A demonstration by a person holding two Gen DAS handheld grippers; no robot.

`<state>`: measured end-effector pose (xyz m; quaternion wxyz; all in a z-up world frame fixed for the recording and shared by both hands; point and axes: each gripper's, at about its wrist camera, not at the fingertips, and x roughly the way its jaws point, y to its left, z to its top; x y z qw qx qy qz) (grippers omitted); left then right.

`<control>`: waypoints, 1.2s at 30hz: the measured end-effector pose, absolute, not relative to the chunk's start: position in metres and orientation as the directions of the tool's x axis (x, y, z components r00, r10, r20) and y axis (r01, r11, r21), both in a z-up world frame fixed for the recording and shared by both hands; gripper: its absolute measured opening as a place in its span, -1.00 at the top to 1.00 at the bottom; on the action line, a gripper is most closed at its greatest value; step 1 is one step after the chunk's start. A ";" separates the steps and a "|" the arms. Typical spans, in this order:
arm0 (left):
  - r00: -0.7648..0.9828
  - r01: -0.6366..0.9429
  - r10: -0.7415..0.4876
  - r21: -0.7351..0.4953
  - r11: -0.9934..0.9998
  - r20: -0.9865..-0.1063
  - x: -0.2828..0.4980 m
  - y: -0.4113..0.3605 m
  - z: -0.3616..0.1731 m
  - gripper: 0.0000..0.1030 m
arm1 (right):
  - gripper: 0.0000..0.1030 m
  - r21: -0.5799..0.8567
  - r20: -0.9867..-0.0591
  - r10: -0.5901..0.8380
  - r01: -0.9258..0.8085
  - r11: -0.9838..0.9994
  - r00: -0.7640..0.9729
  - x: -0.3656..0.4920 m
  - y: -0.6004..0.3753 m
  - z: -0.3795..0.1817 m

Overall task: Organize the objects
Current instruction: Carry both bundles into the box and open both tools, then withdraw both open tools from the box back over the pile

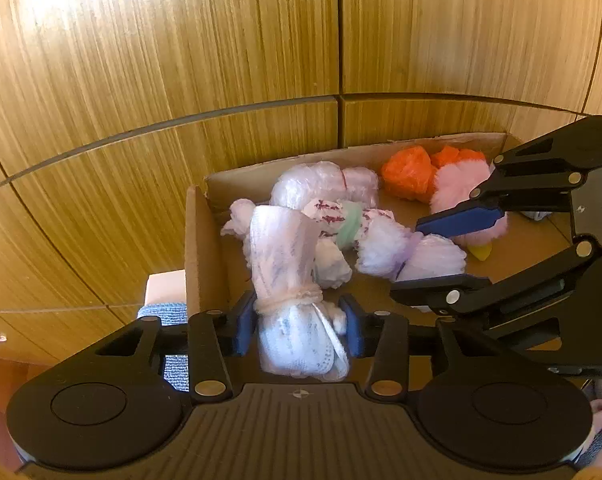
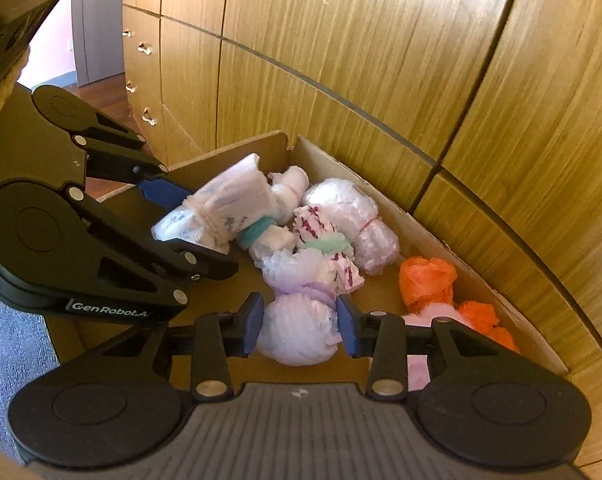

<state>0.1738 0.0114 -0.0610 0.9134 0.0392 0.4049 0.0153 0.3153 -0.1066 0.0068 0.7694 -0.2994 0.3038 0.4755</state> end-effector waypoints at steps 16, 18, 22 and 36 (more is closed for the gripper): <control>0.685 -0.015 0.062 0.072 0.997 -0.726 0.167 0.005 -0.053 -0.70 | -0.04 -0.144 -0.736 0.531 -0.863 0.484 0.420 0.311 -0.142 0.023; 0.688 -0.016 0.058 0.064 0.998 -0.724 0.165 0.003 -0.049 -0.71 | -0.06 -0.133 -0.733 0.528 -0.852 0.506 0.429 0.309 -0.147 0.026; 0.694 -0.017 0.051 0.054 0.998 -0.718 0.163 -0.002 -0.040 -0.72 | -0.22 -0.124 -0.733 0.497 -0.810 0.573 0.464 0.305 -0.157 0.032; 0.705 -0.097 0.020 -0.068 0.993 -0.709 0.150 0.004 -0.011 -0.95 | -0.58 -0.069 -0.729 0.418 -0.666 0.743 0.542 0.290 -0.191 0.048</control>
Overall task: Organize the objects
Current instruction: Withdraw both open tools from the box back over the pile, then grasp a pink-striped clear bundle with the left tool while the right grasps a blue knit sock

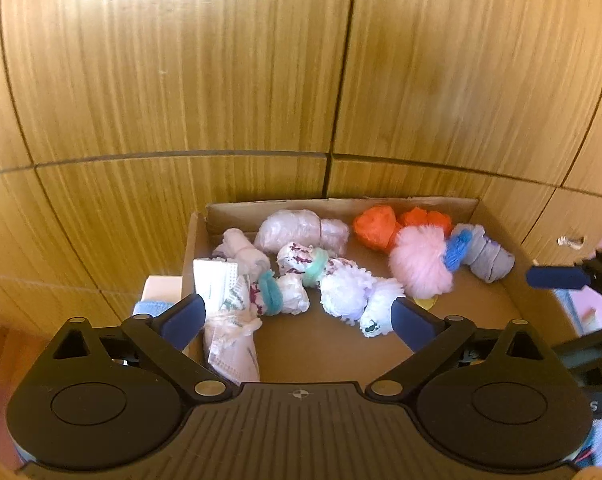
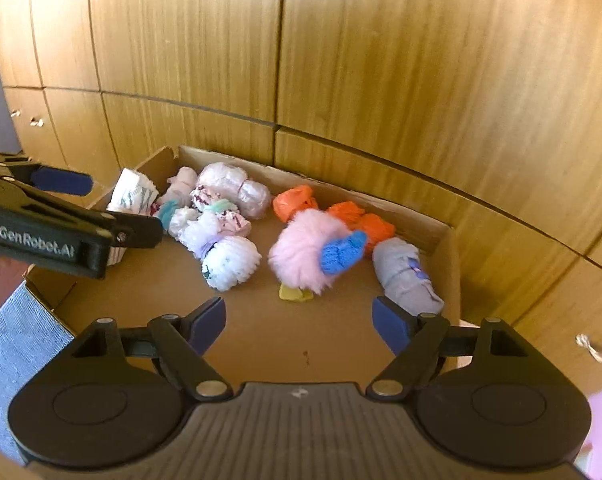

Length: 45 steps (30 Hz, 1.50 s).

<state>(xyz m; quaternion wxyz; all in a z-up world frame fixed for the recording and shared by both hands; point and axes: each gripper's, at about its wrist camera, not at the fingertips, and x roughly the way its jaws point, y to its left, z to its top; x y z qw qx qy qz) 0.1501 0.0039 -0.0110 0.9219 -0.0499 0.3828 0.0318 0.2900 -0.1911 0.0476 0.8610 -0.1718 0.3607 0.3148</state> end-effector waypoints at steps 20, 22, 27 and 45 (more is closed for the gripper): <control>0.729 -0.119 0.022 -0.094 0.988 -0.685 0.087 0.005 0.027 -0.99 | -0.81 -0.021 -0.667 0.425 -0.585 0.810 0.612 0.230 -0.238 0.073; 0.731 -0.111 0.016 -0.097 0.989 -0.682 0.078 0.004 0.027 -0.99 | -0.85 -0.004 -0.661 0.424 -0.568 0.823 0.619 0.222 -0.246 0.071; 0.741 -0.090 0.003 -0.095 0.991 -0.672 0.047 0.002 0.019 -0.99 | -0.86 0.058 -0.642 0.437 -0.529 0.847 0.630 0.200 -0.273 0.062; 0.767 0.131 -0.078 0.037 0.991 -0.637 0.003 -0.038 -0.066 -0.91 | -0.76 0.041 -0.590 0.388 -0.454 0.890 0.708 0.158 -0.317 -0.006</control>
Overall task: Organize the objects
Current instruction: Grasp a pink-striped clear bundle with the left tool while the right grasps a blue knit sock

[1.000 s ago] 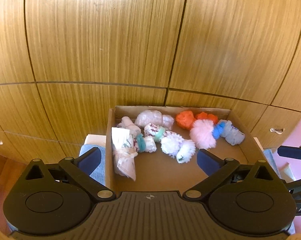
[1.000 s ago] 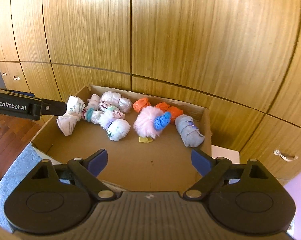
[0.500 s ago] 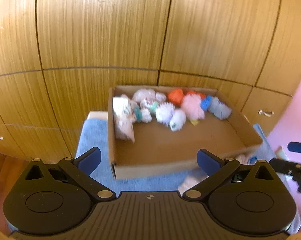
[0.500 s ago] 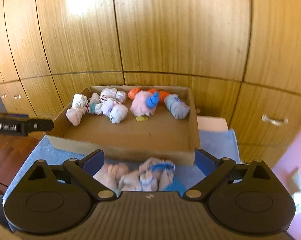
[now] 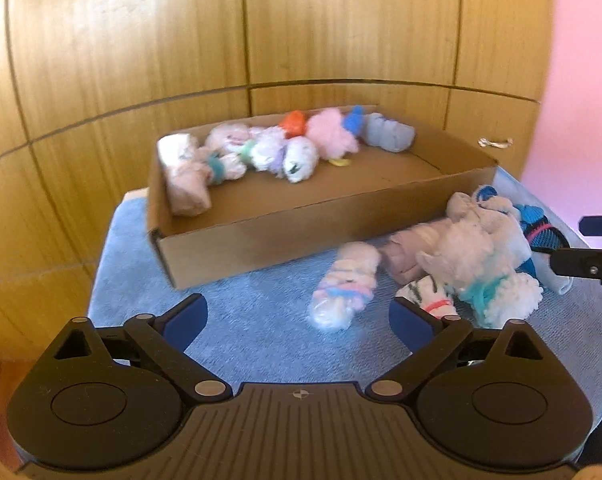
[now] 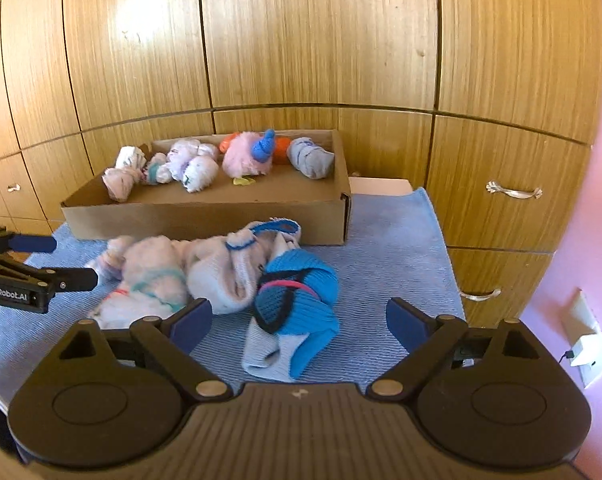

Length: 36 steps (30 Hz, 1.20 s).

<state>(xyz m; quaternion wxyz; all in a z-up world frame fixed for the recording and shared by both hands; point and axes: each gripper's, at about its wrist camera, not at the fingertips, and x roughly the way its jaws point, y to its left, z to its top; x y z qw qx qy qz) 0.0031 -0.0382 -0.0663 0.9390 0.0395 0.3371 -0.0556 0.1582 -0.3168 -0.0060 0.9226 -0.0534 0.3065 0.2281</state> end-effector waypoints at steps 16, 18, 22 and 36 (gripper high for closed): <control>0.729 0.234 -0.177 -0.001 0.972 -0.661 0.033 -0.049 -0.082 -0.23 | 0.00 0.029 -0.561 0.434 -0.507 0.861 0.705 0.158 -0.313 -0.023; 0.727 0.244 -0.185 -0.002 0.970 -0.661 0.034 -0.051 -0.081 -0.07 | 0.06 0.046 -0.553 0.443 -0.505 0.862 0.706 0.159 -0.317 -0.023; 0.731 0.256 -0.188 0.008 0.967 -0.656 0.031 -0.057 -0.081 0.20 | 0.10 0.039 -0.535 0.440 -0.499 0.866 0.721 0.154 -0.322 -0.022; 0.759 0.251 -0.177 0.031 0.968 -0.627 0.015 -0.053 -0.045 0.26 | 0.13 -0.003 -0.470 0.448 -0.509 0.861 0.760 0.145 -0.337 0.018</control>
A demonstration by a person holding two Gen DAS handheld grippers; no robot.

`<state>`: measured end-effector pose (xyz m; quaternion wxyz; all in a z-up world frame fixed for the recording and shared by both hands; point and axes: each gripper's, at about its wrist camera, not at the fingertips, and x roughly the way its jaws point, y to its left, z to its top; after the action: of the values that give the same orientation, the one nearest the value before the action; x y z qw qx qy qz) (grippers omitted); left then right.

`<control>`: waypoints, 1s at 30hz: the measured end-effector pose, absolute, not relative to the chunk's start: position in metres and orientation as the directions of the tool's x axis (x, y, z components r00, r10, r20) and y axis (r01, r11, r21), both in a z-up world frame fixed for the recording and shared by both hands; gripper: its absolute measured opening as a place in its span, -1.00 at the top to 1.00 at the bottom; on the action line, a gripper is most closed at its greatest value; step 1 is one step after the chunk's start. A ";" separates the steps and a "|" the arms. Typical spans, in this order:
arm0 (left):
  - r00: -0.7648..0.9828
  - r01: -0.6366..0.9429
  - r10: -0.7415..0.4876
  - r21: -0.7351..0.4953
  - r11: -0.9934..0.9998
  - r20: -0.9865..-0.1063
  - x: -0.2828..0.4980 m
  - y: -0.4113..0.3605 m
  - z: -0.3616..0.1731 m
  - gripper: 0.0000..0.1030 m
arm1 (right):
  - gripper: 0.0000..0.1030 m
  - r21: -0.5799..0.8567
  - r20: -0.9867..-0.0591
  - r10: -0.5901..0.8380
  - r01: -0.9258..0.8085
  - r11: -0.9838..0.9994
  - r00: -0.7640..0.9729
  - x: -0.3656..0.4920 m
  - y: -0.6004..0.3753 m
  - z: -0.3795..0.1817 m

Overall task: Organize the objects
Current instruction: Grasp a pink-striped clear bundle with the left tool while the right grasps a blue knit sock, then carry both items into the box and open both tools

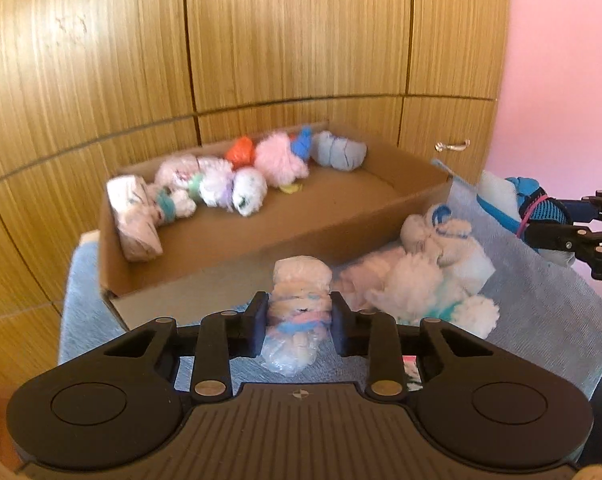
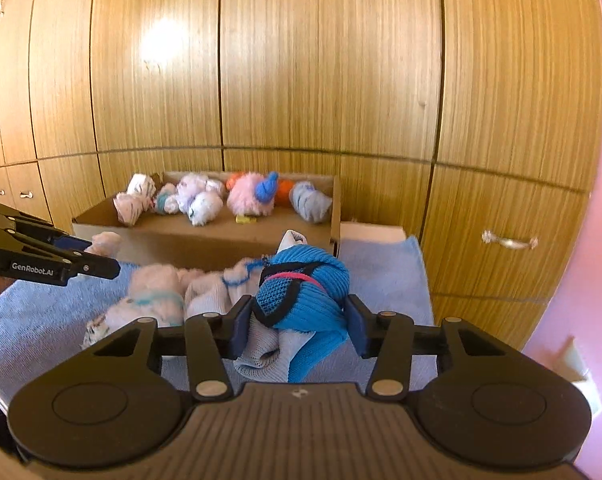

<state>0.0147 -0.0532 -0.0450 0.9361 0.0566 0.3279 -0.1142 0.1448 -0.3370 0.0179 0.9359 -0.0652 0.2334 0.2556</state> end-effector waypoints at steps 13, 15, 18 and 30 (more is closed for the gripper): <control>0.773 0.193 -0.111 0.064 0.979 -0.625 0.044 -0.023 0.006 0.24 | 0.13 -0.105 -0.447 0.585 -0.689 0.717 0.677 0.182 -0.289 0.073; 0.767 0.187 -0.107 0.060 0.981 -0.632 0.057 -0.019 0.012 0.24 | 0.13 -0.107 -0.459 0.613 -0.725 0.681 0.643 0.196 -0.275 0.078; 0.765 0.172 -0.103 0.048 0.984 -0.636 0.077 -0.013 0.015 0.24 | 0.13 -0.095 -0.487 0.635 -0.759 0.644 0.600 0.222 -0.253 0.080; 0.736 0.084 -0.053 0.014 0.996 -0.675 0.143 -0.002 -0.026 0.23 | 0.13 -0.106 -0.630 0.629 -0.852 0.512 0.456 0.295 -0.159 0.034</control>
<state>0.1430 -0.0019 -0.0261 0.9315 0.0216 0.3612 -0.0367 0.2952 -0.1587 0.0345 0.8273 -0.2087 0.2676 0.4477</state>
